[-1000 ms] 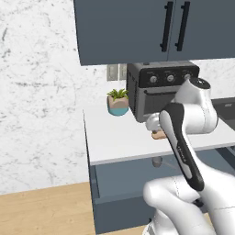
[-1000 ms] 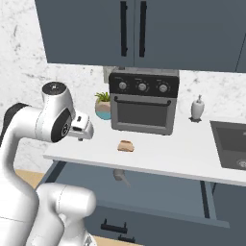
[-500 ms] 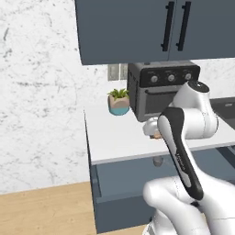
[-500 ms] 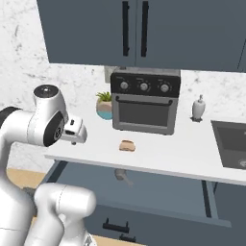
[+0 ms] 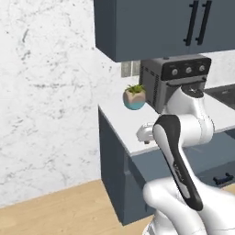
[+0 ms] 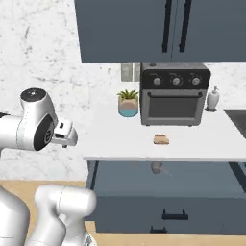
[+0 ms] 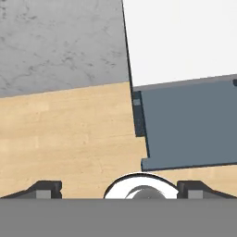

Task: Pick the measuring cup from the drawer and place it on the counter.

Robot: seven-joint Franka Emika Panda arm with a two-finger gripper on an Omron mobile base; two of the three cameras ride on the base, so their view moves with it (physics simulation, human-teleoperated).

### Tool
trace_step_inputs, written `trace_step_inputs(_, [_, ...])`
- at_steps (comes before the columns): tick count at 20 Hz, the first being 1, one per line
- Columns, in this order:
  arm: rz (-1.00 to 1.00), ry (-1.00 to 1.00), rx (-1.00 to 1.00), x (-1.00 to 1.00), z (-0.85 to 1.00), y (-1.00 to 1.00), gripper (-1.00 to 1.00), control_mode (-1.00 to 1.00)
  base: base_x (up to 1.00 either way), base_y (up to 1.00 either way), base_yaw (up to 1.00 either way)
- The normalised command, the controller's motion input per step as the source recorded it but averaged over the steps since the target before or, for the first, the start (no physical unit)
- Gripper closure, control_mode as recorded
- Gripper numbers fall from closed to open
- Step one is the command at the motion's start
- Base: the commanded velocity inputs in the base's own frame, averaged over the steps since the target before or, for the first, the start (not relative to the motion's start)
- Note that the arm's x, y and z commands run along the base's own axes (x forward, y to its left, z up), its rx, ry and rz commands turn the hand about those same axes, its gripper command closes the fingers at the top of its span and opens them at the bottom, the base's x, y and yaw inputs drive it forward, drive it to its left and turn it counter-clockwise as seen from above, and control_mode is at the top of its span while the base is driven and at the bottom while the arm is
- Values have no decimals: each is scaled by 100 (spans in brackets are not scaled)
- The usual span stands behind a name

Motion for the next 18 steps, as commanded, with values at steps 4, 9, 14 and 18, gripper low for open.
trace_step_inputs(4, [0,0,0,0,0,0,-100,100,-9,46,-80])
trace_step_inputs(9, [0,0,0,0,0,0,-100,100,-28,47,-73])
trace_step_inputs(14, [0,0,0,0,0,0,-100,100,-36,34,-54])
trace_step_inputs(18, [0,0,0,0,0,0,-100,-100,0,0,0])
